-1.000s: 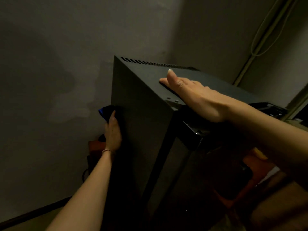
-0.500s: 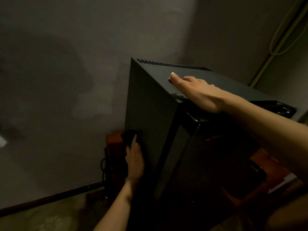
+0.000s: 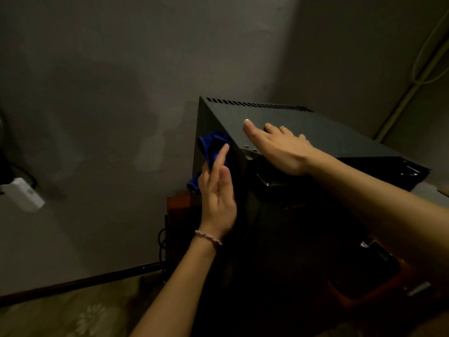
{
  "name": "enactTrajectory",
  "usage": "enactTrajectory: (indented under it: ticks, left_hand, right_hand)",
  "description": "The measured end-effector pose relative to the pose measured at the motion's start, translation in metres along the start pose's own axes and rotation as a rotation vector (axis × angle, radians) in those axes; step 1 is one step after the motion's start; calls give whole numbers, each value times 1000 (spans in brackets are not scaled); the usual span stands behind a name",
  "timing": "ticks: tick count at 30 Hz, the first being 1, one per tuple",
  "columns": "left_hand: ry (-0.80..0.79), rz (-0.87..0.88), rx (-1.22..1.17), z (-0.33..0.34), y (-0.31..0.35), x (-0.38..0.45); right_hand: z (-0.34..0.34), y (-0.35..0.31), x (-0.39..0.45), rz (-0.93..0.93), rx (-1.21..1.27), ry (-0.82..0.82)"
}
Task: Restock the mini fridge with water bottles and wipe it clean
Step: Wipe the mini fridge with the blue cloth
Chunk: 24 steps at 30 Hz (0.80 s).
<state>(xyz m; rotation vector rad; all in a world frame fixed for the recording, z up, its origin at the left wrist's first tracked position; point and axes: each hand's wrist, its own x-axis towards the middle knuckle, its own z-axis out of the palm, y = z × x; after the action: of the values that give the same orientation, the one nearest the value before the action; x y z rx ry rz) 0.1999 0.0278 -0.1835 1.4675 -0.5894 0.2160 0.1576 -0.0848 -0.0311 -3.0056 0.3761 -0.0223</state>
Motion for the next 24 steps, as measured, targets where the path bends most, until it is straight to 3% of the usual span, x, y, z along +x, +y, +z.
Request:
enactTrajectory:
  ticks: [3, 12, 16, 24]
  left_hand:
    - [12, -11, -18, -8, -19, 43]
    - [4, -279, -53, -11, -140, 116]
    - [-36, -375, 44, -13, -198, 94]
    - [-25, -390, 152, -6, -206, 17]
  right_hand:
    - [0, 2, 1, -1, 17, -10]
    - [2, 5, 5, -7, 22, 2]
    - [2, 6, 6, -7, 11, 7]
    - [1, 4, 5, -6, 26, 25]
